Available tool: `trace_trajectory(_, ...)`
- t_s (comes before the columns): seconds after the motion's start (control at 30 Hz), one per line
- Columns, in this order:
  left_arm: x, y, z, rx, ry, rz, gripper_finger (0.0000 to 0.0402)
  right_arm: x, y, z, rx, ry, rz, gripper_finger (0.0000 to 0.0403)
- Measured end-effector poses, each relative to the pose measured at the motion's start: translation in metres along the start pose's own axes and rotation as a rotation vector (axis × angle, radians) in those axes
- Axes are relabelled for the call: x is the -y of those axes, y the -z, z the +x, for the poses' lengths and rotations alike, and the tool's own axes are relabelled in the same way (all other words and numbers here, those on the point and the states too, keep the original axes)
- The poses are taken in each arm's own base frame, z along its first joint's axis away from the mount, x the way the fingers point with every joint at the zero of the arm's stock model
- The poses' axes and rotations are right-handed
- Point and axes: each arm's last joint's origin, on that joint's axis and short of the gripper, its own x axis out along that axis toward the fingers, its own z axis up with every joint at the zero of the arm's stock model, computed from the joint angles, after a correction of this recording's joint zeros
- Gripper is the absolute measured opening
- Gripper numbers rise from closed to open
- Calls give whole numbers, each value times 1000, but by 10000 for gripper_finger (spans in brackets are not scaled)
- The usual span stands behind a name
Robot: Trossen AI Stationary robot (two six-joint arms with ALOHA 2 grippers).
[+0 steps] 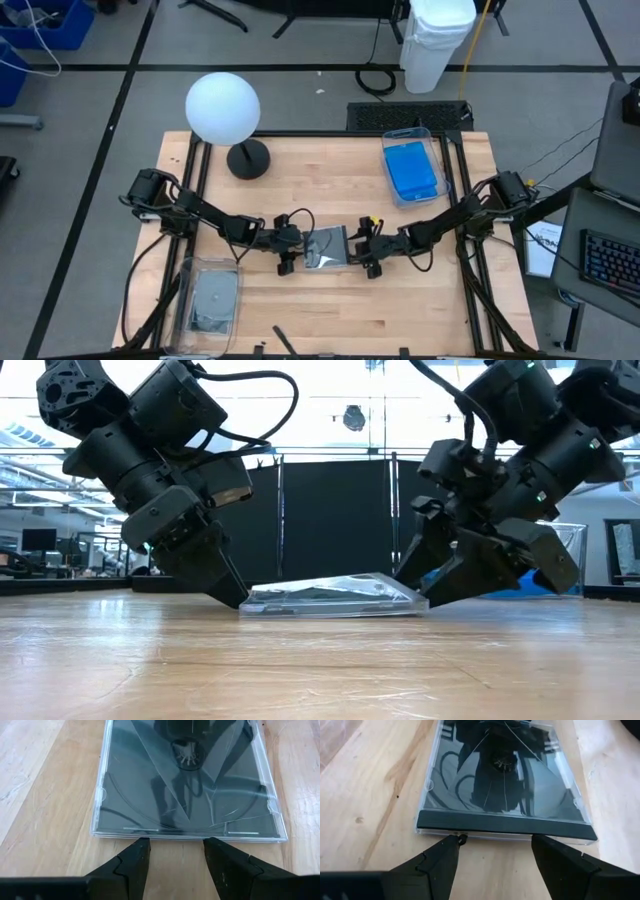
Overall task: Pick & place jewel cases by type
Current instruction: Put the bottom black CD case into the bottom transparent bin
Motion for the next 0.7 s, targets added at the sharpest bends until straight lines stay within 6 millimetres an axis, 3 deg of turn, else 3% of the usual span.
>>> trace_trajectory(0.5,0,0,0,-2,-2,1,195,-4,-15,-7,-24,-8,-60,242)
trace_trajectory(0.63,0,0,0,-2,-2,20,195,-3,-30,-19,70,10,-35,242)
trace_trajectory(0.7,1,-2,1,13,6,2,195,1,-53,-25,234,50,16,242)
